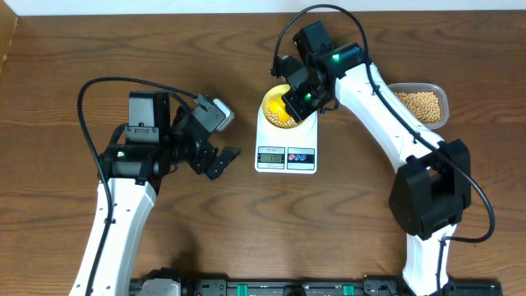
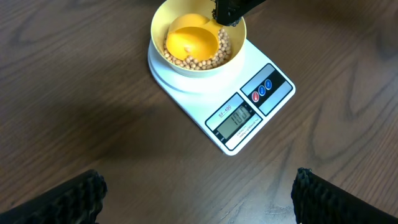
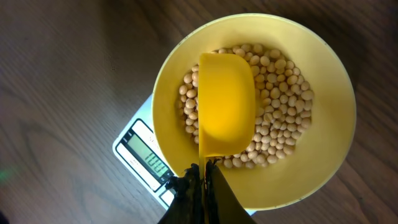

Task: Scoop item into bowl and weigh 50g on scale
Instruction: 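Tip the scoop to pour soybeans into the yellow bowl, then move the empty scoop back over the soybean tub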

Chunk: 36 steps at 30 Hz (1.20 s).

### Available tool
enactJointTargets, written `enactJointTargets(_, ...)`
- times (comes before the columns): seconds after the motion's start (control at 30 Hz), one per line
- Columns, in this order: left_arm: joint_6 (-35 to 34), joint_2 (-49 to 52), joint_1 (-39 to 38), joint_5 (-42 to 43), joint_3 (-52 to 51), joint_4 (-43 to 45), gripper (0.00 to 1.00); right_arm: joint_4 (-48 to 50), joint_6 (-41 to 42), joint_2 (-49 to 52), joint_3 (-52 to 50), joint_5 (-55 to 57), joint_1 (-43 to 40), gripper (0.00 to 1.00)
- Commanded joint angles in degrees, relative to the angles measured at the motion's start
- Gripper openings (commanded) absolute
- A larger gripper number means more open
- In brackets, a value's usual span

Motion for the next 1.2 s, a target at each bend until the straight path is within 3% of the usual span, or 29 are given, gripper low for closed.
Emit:
enactJointTargets(0.0, -0.1, 0.1, 0.3, -0.3, -0.6, -0.1, 0.98, 0.0, -0.5, 0.9, -0.3, -1.9, 0.2, 0.01)
enactJointTargets(0.6, -0.1, 0.1, 0.3, -0.3, -0.6, -0.1, 0.98, 0.0, 1.2, 0.9, -0.3, -15.8, -6.5, 0.01)
enactJointTargets(1.17, -0.1, 0.1, 0.3, -0.3, -0.6, -0.1, 0.98, 0.0, 1.2, 0.8, -0.3, -35.7, -15.4, 0.01)
